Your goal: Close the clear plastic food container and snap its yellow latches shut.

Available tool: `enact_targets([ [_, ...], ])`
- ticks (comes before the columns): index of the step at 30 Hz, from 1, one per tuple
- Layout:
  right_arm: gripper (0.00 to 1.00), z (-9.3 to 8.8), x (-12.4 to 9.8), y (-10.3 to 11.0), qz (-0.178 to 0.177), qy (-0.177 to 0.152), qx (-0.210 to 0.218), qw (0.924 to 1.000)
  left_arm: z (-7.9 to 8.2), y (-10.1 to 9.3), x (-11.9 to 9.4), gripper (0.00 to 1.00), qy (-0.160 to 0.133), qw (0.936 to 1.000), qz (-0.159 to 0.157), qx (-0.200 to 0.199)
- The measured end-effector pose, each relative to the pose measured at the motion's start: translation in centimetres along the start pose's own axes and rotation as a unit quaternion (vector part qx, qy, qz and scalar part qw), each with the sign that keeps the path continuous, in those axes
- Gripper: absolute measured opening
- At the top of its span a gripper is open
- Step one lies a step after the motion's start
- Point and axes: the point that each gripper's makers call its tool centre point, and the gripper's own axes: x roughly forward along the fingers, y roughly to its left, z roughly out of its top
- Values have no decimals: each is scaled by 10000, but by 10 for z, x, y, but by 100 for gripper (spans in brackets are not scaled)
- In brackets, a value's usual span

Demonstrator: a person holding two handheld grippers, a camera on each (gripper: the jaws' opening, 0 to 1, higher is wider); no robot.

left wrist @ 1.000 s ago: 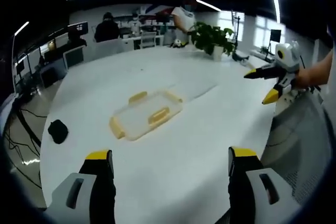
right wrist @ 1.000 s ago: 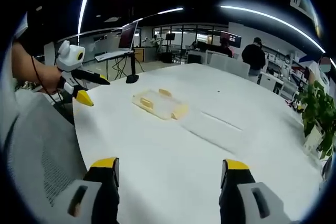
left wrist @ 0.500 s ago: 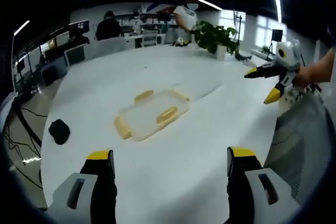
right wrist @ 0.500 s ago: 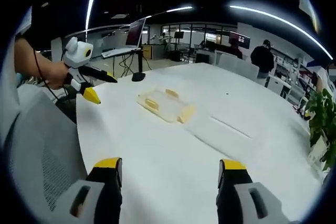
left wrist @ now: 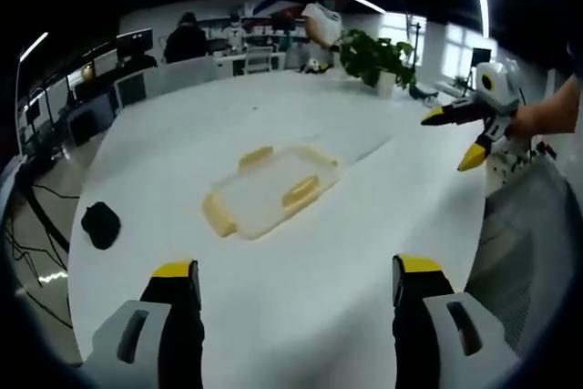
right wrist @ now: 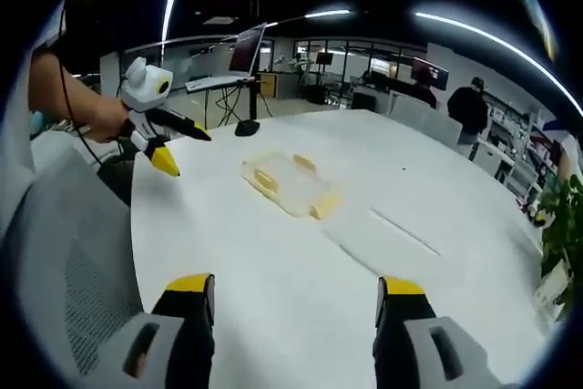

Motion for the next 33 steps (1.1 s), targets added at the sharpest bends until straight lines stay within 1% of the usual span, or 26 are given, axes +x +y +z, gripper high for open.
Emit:
enact_targets([
  [6, 71, 5, 7, -3, 51, 33, -110, 9999, 2, 7, 4, 84, 47, 9999, -43, 95],
  [13, 71, 7, 14, -7, 138, 119, -296, 9994, 4, 13, 8, 84, 98, 9998, -93, 163],
  [21, 70, 11, 20, -14, 189, 173, -383, 9989, 4, 20, 15, 83, 193, 9993, -177, 259],
  [27, 68, 14, 26, -18, 271, 202, -441, 9985, 8, 28, 19, 83, 192, 9992, -165, 295],
  [33, 69, 17, 31, -21, 328, 221, -562, 9976, 8, 33, 22, 82, 237, 9988, -189, 383],
])
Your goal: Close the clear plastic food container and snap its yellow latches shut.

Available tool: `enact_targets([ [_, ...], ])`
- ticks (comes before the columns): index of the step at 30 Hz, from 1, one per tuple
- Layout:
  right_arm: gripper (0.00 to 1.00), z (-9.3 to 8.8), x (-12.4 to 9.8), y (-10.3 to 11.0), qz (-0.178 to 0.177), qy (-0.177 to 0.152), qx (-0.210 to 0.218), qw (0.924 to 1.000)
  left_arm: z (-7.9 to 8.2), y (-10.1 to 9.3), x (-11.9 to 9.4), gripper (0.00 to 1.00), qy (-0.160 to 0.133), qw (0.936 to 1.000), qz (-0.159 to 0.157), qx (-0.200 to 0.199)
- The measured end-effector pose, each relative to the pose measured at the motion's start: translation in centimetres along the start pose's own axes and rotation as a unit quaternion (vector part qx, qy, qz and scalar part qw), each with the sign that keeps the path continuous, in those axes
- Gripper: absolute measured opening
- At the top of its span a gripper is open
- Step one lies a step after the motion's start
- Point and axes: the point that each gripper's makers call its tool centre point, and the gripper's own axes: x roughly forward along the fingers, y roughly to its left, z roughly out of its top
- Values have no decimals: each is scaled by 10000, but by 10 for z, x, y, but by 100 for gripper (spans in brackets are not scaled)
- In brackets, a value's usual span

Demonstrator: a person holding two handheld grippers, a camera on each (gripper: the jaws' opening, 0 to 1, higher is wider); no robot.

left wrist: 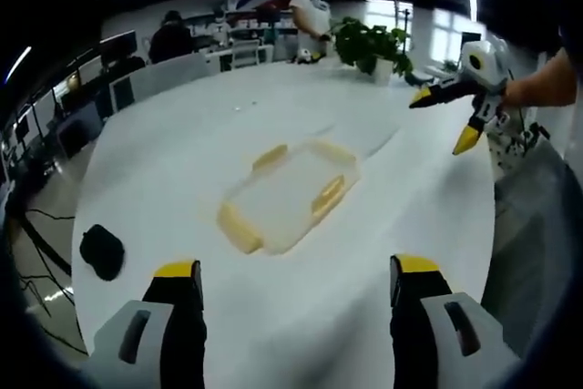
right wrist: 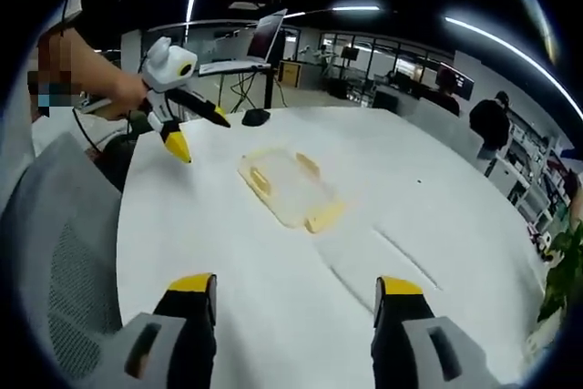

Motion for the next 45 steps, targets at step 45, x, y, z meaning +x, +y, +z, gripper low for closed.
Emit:
enact_targets([
  [45, 70, 23, 45, -36, 618, 337, -867, 9937, 0, 25, 26, 79, 304, 9977, -368, 482],
])
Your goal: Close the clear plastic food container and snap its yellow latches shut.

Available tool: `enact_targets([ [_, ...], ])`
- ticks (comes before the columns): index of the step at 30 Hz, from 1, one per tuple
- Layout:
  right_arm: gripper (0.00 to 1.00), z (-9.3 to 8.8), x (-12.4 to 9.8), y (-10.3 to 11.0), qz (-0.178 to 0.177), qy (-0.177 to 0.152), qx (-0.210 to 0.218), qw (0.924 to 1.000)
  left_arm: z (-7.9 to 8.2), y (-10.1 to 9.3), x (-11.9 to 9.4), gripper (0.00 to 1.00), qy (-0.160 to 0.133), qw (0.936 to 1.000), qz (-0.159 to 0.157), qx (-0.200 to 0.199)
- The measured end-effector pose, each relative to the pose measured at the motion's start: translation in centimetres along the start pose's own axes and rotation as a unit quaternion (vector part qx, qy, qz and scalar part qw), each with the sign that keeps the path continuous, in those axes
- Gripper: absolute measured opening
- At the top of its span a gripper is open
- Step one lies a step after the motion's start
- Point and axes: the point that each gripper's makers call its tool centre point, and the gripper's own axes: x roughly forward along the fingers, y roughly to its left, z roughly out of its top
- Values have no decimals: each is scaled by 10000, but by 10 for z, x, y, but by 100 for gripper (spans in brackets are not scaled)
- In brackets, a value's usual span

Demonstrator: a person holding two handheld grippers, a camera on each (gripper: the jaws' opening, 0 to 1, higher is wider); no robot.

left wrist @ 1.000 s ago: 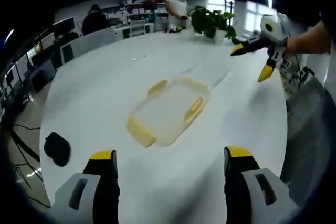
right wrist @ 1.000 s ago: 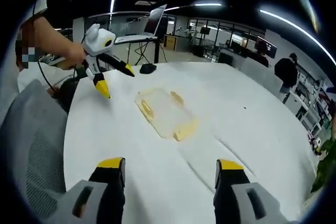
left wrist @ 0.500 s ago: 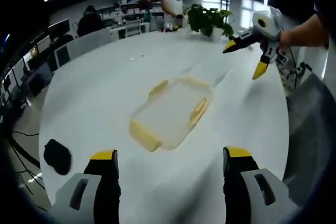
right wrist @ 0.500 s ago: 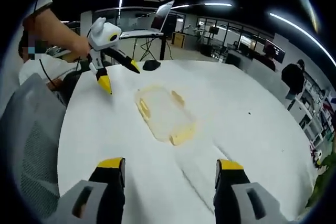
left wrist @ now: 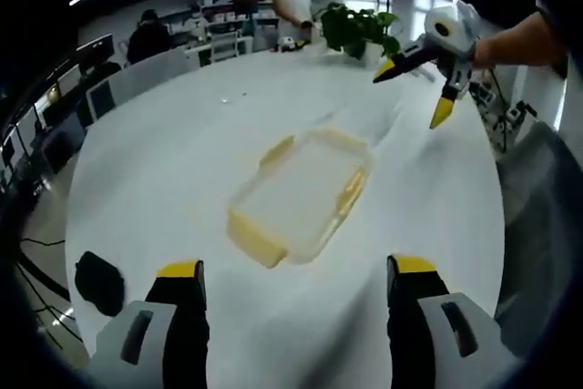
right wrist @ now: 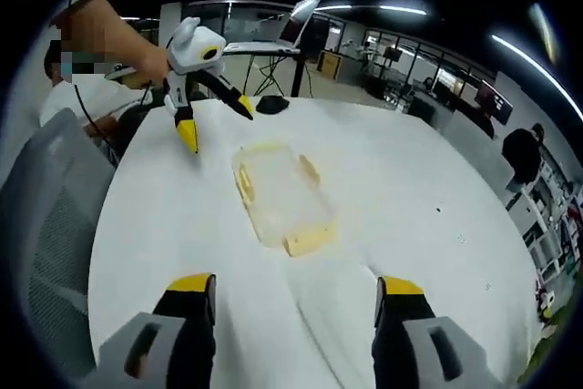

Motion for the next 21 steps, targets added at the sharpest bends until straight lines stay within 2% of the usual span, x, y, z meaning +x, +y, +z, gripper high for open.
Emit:
enact_targets([
  [21, 71, 7, 16, -8, 427, 189, -472, 9978, -3, 10, 7, 79, 213, 9989, -170, 386],
])
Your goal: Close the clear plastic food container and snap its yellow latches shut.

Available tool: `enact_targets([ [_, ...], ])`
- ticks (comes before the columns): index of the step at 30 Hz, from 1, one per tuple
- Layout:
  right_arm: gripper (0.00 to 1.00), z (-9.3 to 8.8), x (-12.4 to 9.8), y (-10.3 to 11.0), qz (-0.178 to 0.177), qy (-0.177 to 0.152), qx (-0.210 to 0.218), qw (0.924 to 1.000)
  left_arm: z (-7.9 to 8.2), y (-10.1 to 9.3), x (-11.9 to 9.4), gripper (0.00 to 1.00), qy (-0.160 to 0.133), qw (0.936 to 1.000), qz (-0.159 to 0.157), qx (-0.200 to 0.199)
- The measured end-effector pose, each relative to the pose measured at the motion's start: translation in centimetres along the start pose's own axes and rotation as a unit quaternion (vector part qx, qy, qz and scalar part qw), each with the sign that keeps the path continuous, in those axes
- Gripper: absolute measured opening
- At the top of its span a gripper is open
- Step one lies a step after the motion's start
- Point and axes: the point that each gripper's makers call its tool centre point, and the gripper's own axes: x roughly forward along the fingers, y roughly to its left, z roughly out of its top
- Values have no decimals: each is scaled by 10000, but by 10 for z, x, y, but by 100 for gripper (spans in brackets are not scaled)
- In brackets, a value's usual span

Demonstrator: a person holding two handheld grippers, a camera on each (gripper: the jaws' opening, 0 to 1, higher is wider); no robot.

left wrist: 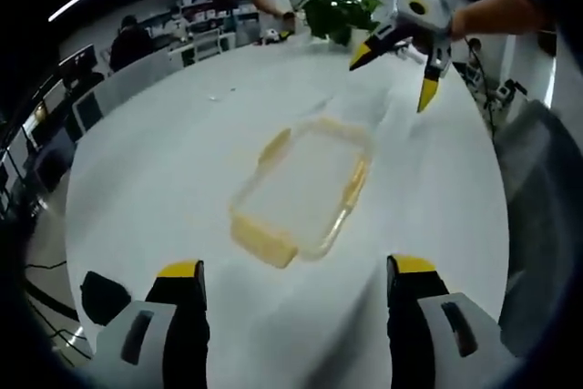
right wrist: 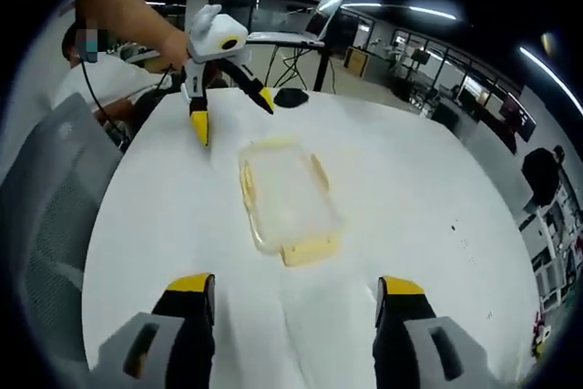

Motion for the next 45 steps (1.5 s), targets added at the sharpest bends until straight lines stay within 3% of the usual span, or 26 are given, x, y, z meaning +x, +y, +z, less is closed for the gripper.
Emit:
enact_targets([
  [32, 70, 13, 24, -11, 620, 225, -662, 9956, 6, 12, 18, 80, 333, 9948, -415, 873],
  [45, 70, 14, 40, -8, 992, 377, -858, 9906, -2, 12, 31, 78, 685, 9858, -704, 1363],
])
